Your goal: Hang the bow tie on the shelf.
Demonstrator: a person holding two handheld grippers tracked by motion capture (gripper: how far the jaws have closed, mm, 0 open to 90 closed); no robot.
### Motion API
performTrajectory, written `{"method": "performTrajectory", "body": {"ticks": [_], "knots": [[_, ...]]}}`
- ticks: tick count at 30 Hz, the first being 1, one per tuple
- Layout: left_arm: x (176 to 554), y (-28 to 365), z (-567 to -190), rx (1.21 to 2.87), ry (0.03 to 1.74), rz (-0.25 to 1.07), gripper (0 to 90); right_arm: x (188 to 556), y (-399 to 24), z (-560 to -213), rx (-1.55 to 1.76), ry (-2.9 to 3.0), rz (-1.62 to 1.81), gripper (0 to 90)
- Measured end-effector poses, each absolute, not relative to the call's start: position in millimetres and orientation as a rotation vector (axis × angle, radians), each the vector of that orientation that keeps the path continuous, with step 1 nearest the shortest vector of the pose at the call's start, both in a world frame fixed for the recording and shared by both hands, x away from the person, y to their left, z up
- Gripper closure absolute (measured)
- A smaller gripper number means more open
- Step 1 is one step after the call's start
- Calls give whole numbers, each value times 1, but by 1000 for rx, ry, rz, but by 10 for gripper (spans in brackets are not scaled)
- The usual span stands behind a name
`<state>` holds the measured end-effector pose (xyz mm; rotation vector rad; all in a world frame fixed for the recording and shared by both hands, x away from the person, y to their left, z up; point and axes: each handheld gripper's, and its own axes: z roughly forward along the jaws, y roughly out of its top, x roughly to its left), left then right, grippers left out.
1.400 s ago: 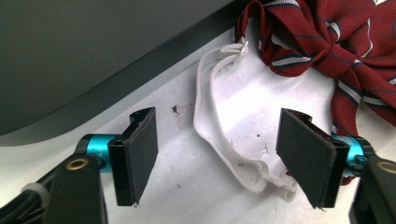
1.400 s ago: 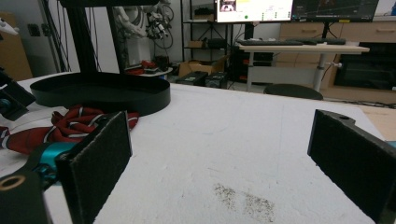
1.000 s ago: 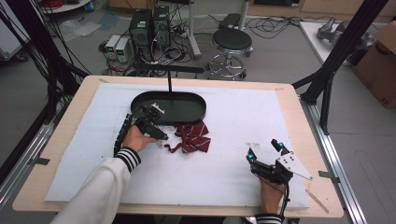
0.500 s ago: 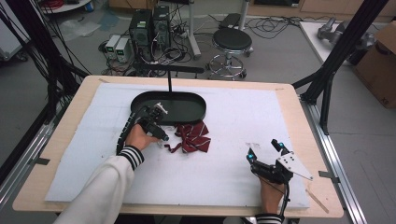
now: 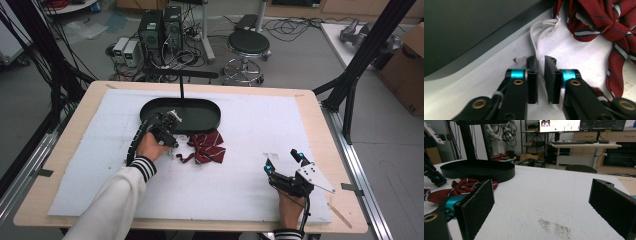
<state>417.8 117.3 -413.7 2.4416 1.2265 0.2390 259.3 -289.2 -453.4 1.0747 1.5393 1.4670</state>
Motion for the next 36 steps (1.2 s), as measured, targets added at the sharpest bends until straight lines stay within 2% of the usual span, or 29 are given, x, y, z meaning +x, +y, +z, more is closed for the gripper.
{"method": "performTrajectory", "body": {"ticks": [2,15,23,36], "knots": [[417,117,-414,2447,1207,251,866,259,-289,-453,1073,1540,1466,52],[410,123,-405,2419,1101,331,872,259,-289,-453,1069,1541,1462,52],[402,132,-389,2288,958,411,872,259,-289,-453,1064,1541,1458,52],[397,148,-356,2009,826,576,872,259,-288,-453,1065,1545,1455,52]]}}
